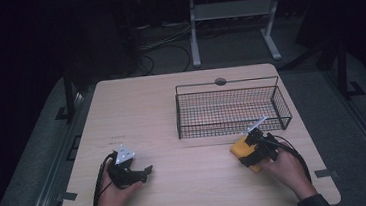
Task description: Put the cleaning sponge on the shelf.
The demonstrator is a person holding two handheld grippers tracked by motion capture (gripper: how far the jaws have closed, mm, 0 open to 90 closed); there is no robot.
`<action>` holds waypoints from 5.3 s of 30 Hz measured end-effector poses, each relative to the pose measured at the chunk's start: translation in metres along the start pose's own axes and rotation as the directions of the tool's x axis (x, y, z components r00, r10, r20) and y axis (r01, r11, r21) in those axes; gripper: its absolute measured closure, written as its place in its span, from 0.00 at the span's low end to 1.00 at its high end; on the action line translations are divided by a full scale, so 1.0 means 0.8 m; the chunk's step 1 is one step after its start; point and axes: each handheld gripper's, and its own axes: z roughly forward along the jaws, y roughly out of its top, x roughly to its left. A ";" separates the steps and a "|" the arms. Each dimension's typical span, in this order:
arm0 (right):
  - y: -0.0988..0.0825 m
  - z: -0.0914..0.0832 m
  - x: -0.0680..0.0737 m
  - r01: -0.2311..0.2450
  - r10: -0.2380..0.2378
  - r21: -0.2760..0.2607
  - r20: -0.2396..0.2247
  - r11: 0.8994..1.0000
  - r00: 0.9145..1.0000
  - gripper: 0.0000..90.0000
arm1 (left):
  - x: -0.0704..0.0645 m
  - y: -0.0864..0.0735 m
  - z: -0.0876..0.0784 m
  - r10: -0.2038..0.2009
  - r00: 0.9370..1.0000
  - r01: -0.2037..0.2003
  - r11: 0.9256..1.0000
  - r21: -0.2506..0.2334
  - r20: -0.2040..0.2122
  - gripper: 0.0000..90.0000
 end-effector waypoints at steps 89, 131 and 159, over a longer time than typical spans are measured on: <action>0.072 -0.136 -0.076 -0.014 0.017 -0.127 0.024 0.992 1.000 0.25 | 0.000 0.000 -0.001 -0.001 1.000 0.001 1.000 0.002 -0.004 0.15; 0.108 -0.051 -0.168 -0.223 0.229 -0.066 0.109 0.973 0.967 0.25 | -0.001 0.000 0.000 -0.003 1.000 0.003 1.000 0.003 -0.004 0.15; 0.088 -0.010 -0.175 -0.265 0.264 -0.008 0.092 0.964 0.960 0.24 | -0.001 0.000 0.000 -0.004 1.000 0.004 1.000 0.002 -0.005 0.15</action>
